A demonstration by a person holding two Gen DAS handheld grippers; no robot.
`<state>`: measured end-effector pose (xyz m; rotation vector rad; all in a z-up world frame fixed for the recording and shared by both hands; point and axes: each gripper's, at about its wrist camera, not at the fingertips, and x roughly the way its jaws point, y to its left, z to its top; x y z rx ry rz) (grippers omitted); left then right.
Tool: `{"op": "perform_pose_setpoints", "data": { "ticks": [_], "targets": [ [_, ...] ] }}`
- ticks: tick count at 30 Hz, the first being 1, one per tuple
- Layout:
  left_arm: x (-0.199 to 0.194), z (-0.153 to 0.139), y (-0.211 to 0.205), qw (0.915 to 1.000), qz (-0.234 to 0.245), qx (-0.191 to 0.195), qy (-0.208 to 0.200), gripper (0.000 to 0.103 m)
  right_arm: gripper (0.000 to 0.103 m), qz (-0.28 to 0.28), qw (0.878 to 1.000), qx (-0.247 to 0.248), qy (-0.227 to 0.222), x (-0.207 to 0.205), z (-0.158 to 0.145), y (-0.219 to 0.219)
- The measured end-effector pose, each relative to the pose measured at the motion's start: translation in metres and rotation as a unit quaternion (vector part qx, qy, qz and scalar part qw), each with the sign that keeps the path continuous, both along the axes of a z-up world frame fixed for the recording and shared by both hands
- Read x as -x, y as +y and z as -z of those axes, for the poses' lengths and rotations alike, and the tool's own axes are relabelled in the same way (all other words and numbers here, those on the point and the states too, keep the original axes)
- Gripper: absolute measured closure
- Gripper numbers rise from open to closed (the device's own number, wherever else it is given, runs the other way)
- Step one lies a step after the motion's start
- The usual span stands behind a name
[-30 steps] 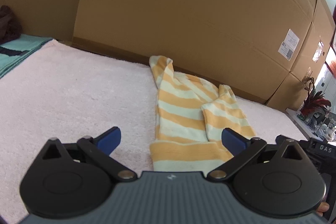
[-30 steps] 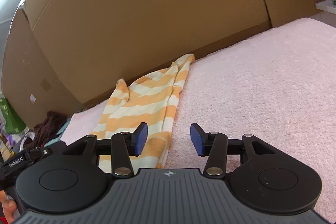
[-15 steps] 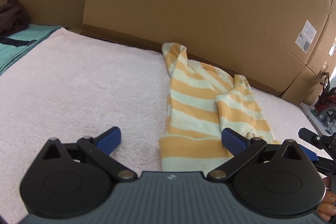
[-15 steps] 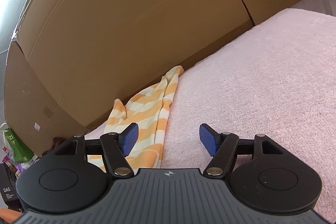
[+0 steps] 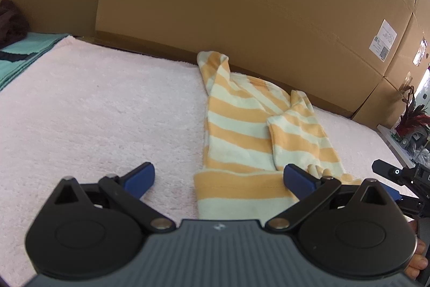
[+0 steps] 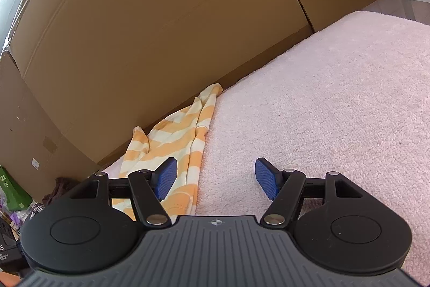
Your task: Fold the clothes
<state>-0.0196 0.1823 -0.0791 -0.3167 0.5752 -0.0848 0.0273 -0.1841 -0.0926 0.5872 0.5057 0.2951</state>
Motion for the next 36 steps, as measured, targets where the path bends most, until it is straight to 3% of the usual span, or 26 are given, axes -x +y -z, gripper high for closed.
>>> {"op": "perform_pose_setpoints", "data": {
  "ticks": [8,11,16,18,20,23,27,29,33,36],
  "targets": [
    [0.001,-0.001,-0.005,0.9998,0.016,-0.007,-0.011,0.001,0.038,-0.007,1.0,-0.016,-0.004,0.0,0.002,-0.003],
    [0.001,-0.001,-0.006,0.9996,0.024,-0.009,-0.012,0.001,0.042,-0.015,1.0,-0.011,-0.004,-0.002,0.002,-0.001],
    [0.001,-0.001,-0.007,0.9992,0.036,-0.011,-0.012,0.001,0.059,-0.025,1.0,0.01,-0.006,-0.002,-0.002,0.007],
    [-0.002,0.0,-0.008,0.999,0.043,-0.012,-0.004,0.001,0.071,-0.041,0.999,0.026,-0.014,0.003,-0.01,0.013],
    [-0.003,0.001,-0.009,0.9985,0.055,-0.01,-0.002,0.001,0.071,-0.059,0.997,0.042,-0.022,0.009,-0.019,0.02],
    [-0.002,0.001,-0.01,0.9975,0.07,-0.008,-0.006,0.001,0.071,-0.128,0.992,0.013,-0.017,0.018,-0.028,0.036],
    [0.01,-0.004,-0.016,0.9966,0.066,-0.027,-0.041,0.001,0.07,-0.162,0.985,0.057,0.014,0.024,-0.023,0.069],
    [0.013,-0.006,-0.018,0.9955,0.073,-0.034,-0.051,0.001,0.074,-0.152,0.986,0.064,0.012,0.026,-0.019,0.072],
    [0.013,-0.007,-0.02,0.9936,0.092,-0.034,-0.056,0.001,0.096,-0.115,0.991,0.061,0.019,0.028,-0.012,0.069],
    [0.019,-0.009,-0.022,0.9886,0.124,-0.029,-0.08,0.001,0.1,-0.087,0.994,0.072,0.009,0.037,-0.009,0.073]
  ]
}}
